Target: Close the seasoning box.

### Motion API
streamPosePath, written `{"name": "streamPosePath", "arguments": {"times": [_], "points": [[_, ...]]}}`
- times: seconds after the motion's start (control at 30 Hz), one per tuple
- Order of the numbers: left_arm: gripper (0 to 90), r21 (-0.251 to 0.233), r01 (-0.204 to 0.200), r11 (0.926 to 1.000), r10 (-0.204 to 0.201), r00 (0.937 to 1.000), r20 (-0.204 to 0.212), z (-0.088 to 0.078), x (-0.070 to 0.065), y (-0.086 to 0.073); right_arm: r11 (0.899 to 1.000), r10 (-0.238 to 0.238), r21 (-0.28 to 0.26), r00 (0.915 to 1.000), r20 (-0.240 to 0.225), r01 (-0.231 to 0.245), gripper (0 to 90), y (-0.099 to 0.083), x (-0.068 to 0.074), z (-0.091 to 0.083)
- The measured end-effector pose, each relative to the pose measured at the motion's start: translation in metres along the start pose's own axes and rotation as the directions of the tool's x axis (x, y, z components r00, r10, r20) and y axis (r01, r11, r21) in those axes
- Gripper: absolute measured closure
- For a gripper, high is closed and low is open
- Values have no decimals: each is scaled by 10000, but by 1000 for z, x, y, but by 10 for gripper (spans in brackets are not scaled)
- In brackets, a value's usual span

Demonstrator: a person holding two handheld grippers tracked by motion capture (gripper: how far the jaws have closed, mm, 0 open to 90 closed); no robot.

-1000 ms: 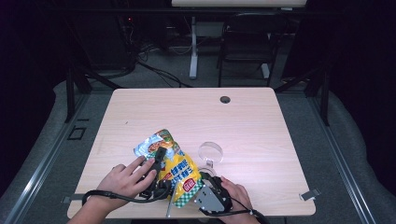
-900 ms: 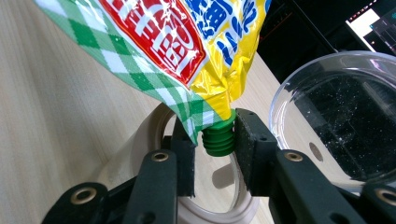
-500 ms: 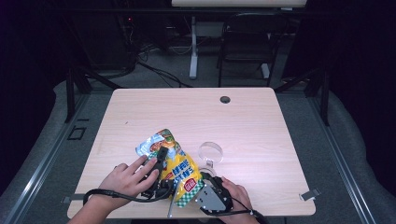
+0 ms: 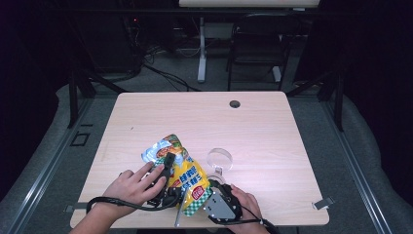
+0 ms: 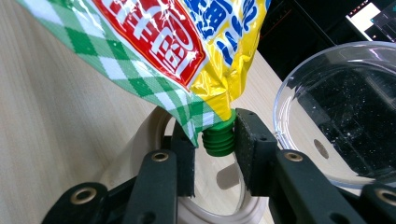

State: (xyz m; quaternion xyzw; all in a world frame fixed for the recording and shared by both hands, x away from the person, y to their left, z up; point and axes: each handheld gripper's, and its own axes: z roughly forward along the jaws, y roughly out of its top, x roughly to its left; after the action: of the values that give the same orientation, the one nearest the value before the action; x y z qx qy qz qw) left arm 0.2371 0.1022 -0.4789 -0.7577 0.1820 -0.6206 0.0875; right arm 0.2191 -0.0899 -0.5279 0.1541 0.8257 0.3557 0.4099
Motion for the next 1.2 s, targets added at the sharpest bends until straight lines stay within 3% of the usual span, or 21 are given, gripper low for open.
{"name": "streamPosePath", "arguments": {"times": [0.5, 0.6, 0.77, 0.83, 1.0, 1.2], "points": [[635, -13, -206, 9998, 206, 9998, -75, 0, 3, 2, 10000, 80, 5, 9999, 61, -80, 700, 0, 0, 0], [635, 77, -493, 9988, 494, 9985, -251, -1, 4, 3, 10000, 60, -15, 10000, 60, -60, 700, -1, 1, 0], [635, 120, -585, 9982, 589, 9978, -301, -3, 4, 3, 10000, 43, -23, 10000, 59, -43, 699, 0, 1, 0], [635, 258, -841, 9961, 848, 9960, -266, -4, 6, 3, 10000, 48, -18, 10000, 57, -48, 699, 0, 1, 0], [636, 234, -891, 9958, 896, 9957, -239, -4, 8, 3, 9999, 80, -69, 9999, 84, -79, 698, 0, 2, 0], [635, 97, -878, 9961, 881, 9949, -482, -4, 9, 4, 9999, 118, -92, 9999, 114, -117, 699, 0, 2, 0]]}}
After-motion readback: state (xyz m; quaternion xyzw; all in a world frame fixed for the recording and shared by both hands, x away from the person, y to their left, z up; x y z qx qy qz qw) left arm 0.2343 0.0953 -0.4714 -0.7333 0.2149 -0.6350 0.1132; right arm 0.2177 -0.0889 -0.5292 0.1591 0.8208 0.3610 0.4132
